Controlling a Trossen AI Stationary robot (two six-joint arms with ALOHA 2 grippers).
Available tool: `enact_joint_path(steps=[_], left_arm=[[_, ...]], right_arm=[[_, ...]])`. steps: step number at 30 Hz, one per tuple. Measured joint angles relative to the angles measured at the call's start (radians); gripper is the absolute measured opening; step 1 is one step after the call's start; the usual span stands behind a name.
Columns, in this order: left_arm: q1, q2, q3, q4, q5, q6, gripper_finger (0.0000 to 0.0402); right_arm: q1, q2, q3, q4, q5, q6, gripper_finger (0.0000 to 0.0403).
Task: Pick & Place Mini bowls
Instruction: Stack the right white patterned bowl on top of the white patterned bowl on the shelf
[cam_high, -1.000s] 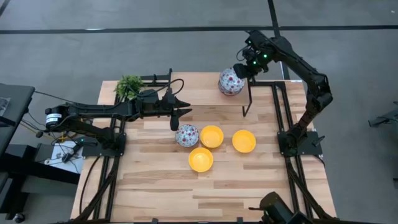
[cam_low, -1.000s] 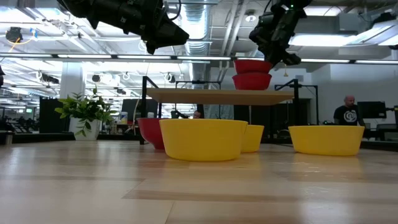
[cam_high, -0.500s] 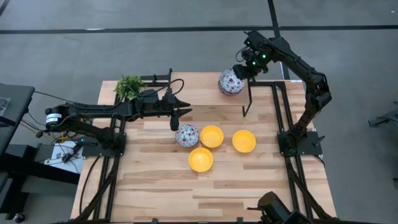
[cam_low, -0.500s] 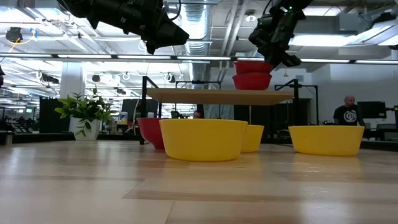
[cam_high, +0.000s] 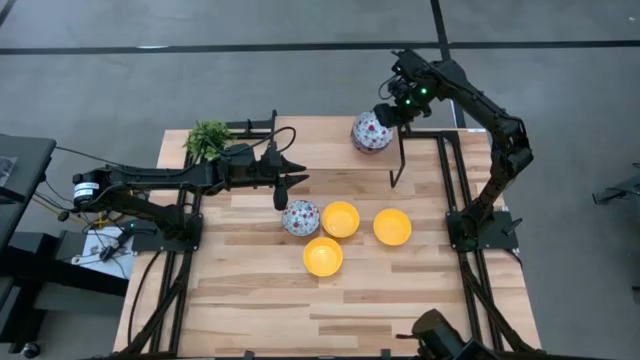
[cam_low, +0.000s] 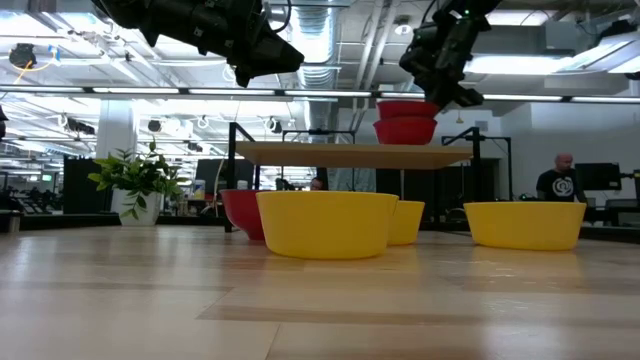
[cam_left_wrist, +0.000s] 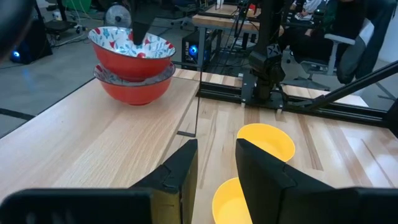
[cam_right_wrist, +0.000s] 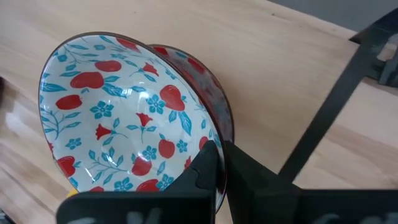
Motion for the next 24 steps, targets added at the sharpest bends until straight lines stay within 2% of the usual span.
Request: enact_joint_path(steps=[24], left_arm=[[0.0, 0.0, 0.0, 0.0, 0.0, 0.0, 0.0108]], right_arm=[[0.016, 0.0, 0.0, 0.014, 0.012, -0.008, 0.0006]])
